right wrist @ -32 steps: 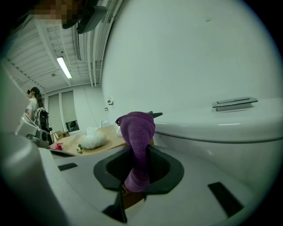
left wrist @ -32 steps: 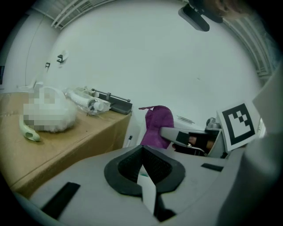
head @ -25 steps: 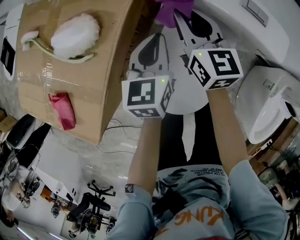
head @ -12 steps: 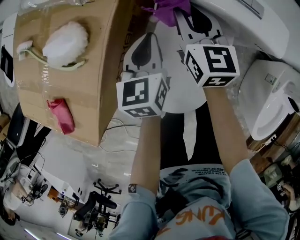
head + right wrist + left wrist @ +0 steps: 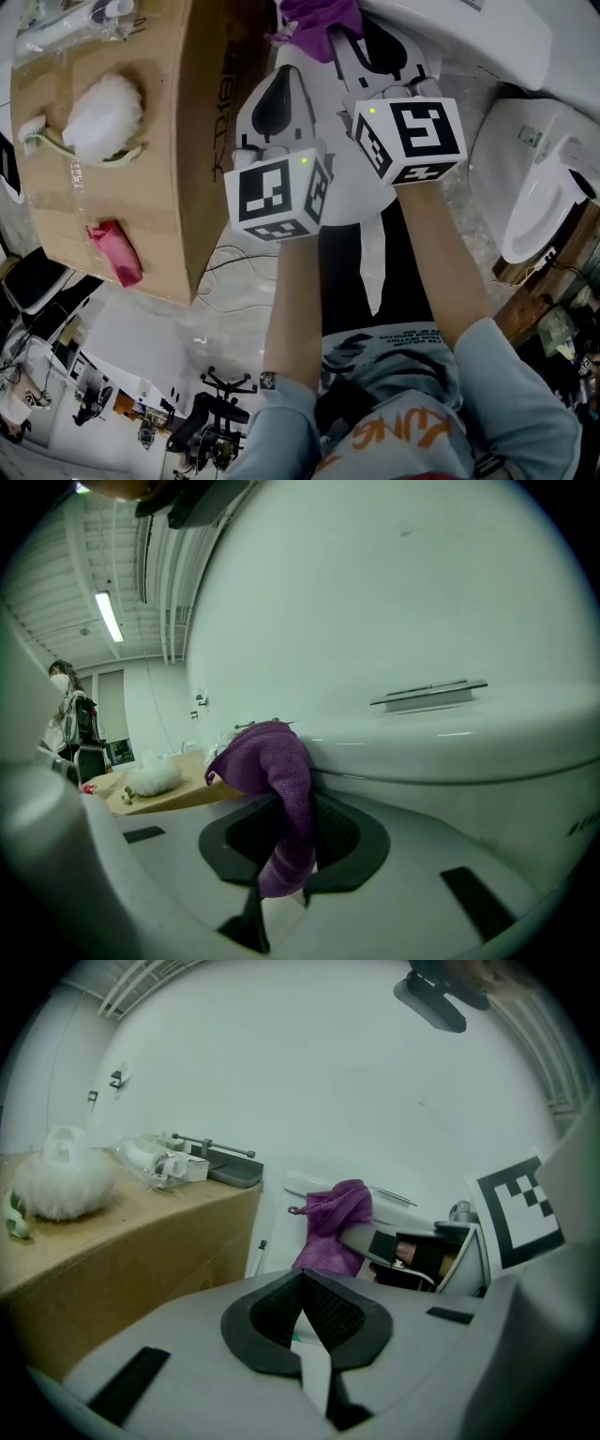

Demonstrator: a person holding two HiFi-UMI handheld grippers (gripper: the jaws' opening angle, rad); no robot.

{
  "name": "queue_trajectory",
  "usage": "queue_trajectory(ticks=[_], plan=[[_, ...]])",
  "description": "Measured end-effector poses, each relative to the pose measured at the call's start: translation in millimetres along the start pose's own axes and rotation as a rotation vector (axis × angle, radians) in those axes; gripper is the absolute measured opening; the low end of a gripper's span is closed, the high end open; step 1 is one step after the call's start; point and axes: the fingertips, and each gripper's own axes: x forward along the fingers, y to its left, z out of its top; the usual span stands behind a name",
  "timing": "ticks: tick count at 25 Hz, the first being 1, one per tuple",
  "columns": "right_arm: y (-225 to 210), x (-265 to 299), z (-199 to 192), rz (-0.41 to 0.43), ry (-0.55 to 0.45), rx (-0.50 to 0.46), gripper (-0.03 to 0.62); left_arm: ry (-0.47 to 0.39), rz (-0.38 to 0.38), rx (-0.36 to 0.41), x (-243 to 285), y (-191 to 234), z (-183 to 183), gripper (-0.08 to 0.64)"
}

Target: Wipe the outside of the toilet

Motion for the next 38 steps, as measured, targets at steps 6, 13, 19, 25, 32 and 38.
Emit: queue_trajectory(ticks=[6, 13, 19, 25, 32, 38], plan=[[-22.7, -20.4, -2.7, -0.036, 0.003, 0.022, 0.084, 0.023, -0.028, 0.018, 4.1, -20.4, -6.6, 0.023], [-50.5, -48.3, -7.2, -0.080, 0.000, 0.057, 0.086, 0.032, -0.061, 0.039, 11.9, -49.9, -8.9, 0.023], [-76.0, -72.3, -7.2, -0.102, 0.003, 0.057, 0.089, 0.056, -0.103, 0.059, 21.1, -83.0, -16.7, 0.023], [-101.6, -98.1, -8.7, -0.126, 0.000, 0.078, 0.089, 0.074, -0.148, 0.074, 31.5, -120.8, -23.9, 0.023], [-132.5, -130.3, -12.2, -0.188, -0.001, 0.114, 0.091, 0.104, -0.191, 0.081, 38.5, -155.2, -30.9, 0.023], [-164.2, -156.6, -17.4, -0.242, 0.013, 0.110, 0.091, 0.115, -0.209, 0.066, 46.1, -174.2, -35.0, 0.023]])
